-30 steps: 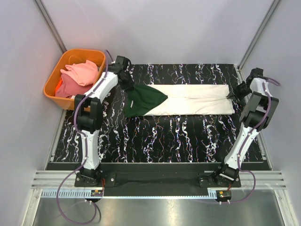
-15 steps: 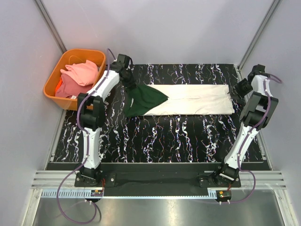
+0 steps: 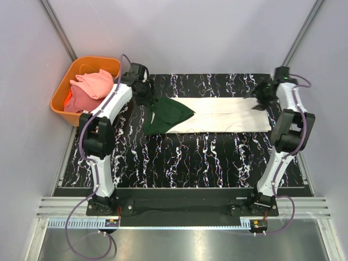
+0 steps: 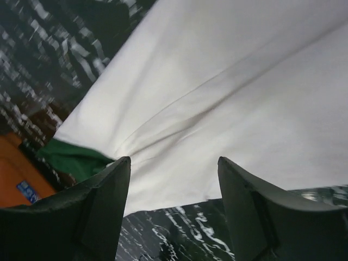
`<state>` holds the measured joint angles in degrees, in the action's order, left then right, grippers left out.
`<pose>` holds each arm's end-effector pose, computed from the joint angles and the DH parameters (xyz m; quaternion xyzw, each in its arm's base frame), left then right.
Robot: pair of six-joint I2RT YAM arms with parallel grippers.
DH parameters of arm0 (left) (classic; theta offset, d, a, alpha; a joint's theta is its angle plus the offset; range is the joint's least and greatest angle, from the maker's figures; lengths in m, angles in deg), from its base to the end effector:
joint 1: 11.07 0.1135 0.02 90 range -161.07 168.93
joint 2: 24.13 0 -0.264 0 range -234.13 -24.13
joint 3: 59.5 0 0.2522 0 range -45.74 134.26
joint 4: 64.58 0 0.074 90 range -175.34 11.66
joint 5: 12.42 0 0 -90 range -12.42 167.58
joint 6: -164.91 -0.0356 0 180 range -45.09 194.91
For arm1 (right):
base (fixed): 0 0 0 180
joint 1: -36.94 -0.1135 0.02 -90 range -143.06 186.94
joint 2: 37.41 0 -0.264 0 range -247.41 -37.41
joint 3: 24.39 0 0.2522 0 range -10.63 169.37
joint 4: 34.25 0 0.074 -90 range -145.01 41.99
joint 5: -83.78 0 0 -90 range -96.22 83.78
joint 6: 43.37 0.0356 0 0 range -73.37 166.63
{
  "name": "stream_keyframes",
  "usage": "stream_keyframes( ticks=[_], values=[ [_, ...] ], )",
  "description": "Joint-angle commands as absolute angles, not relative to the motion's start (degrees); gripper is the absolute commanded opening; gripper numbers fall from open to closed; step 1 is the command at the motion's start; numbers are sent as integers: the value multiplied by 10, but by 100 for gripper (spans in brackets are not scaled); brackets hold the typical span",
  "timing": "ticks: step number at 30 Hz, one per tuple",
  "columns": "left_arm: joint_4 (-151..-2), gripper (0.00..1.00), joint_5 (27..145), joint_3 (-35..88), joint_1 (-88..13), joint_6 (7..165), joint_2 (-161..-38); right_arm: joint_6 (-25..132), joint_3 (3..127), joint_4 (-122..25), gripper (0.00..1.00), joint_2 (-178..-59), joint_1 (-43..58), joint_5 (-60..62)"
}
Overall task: Fold and stack the t-shirts
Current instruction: Fold the tshirt
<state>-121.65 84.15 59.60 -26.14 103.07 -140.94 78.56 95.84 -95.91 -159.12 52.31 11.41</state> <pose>0.4375 -0.1220 0.2699 -0.0912 0.9473 -0.1620 0.2607 0.4461 -0.1114 0.2353 0.3530 0.8947 0.1806 0.2057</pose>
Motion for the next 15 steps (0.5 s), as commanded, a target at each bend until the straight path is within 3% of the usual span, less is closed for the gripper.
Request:
stream_keyframes(
  ticks=[1, 5, 10, 13, 15],
  values=[
    [-1209, 65, 891, 558, -255, 975, -1356, 856, 892, -865, 72, -1520, 407, 186],
    [-1209, 57, 938, 481, -252, 980, -1315, 924, 849, -787, 71, -1509, 318, 225],
    [-1191, 58, 961, 401, -258, 985, -1271, 948, 812, -741, 70, -1518, 251, 242],
    [-1166, 58, 994, 344, -258, 988, -1254, 975, 794, -692, 66, -1527, 217, 273],
    [-1132, 52, 1019, 325, -258, 1003, -1253, 996, 788, -671, 56, -1534, 194, 285]
  ],
)
